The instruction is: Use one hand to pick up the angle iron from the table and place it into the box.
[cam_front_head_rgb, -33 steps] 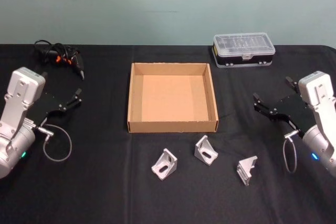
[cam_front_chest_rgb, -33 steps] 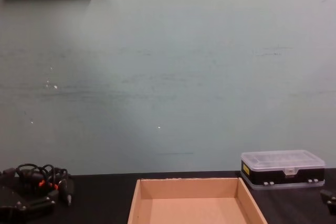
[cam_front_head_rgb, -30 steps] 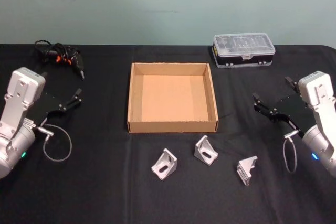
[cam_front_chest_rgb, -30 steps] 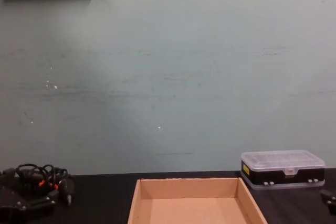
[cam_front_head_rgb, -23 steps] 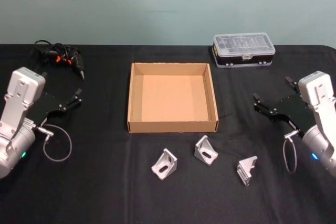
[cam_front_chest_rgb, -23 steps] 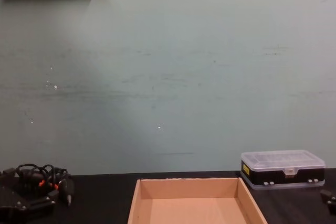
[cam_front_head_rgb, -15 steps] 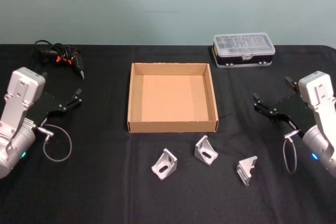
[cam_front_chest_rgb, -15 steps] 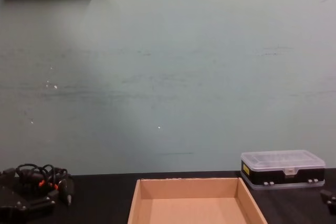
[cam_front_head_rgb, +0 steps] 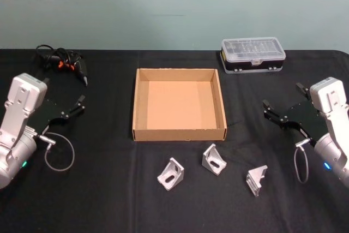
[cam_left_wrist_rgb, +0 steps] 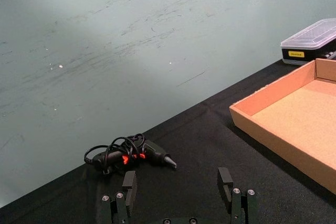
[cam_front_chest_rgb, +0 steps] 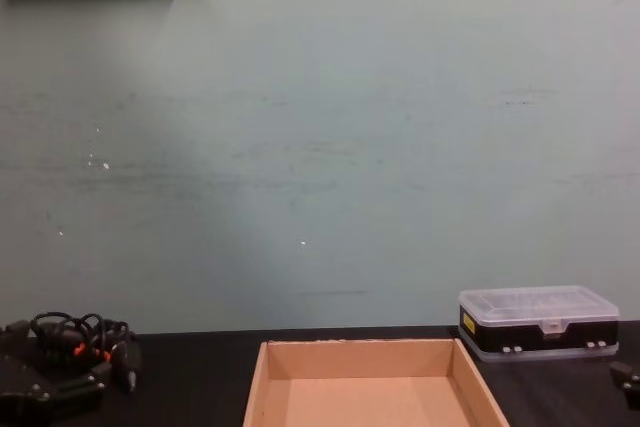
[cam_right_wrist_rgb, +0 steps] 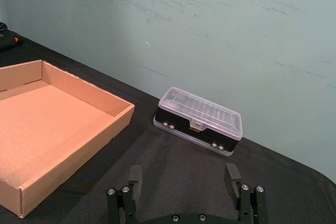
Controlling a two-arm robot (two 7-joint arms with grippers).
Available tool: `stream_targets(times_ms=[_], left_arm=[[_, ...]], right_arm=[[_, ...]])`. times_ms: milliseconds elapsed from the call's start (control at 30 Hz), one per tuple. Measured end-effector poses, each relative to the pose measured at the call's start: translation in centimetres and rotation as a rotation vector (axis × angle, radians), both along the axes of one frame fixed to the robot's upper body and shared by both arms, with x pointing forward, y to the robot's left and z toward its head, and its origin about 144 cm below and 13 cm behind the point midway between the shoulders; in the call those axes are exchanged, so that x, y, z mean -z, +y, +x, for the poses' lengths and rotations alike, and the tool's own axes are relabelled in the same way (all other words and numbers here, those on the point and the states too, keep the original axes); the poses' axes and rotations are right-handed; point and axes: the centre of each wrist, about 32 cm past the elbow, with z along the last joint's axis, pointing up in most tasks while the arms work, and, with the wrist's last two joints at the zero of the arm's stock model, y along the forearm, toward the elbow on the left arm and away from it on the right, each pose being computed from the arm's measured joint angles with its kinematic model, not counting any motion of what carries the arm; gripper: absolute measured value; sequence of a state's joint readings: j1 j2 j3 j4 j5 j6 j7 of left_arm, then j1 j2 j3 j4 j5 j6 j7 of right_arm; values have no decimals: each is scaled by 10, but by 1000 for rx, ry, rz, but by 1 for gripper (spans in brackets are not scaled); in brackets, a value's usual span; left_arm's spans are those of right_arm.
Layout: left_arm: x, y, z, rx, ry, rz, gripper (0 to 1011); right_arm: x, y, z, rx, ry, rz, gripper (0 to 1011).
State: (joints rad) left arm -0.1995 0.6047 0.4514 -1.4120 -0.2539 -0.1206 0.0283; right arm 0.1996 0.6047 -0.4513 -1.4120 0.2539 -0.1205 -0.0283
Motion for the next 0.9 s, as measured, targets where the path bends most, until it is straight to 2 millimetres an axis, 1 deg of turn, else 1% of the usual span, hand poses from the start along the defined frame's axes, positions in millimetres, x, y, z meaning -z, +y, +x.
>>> stream_targets(times_ms=[633, 800, 900], left_arm=[[0, 0, 0, 0, 0, 0, 1011], [0, 0, 0, 0, 0, 0, 1011], [0, 0, 0, 0, 0, 0, 1011]], right_arm=[[0, 0, -1, -13, 2, 12, 1003], [-5, 2, -6, -57, -2, 44, 1003], [-12, 5, -11, -89, -3, 64, 1003]])
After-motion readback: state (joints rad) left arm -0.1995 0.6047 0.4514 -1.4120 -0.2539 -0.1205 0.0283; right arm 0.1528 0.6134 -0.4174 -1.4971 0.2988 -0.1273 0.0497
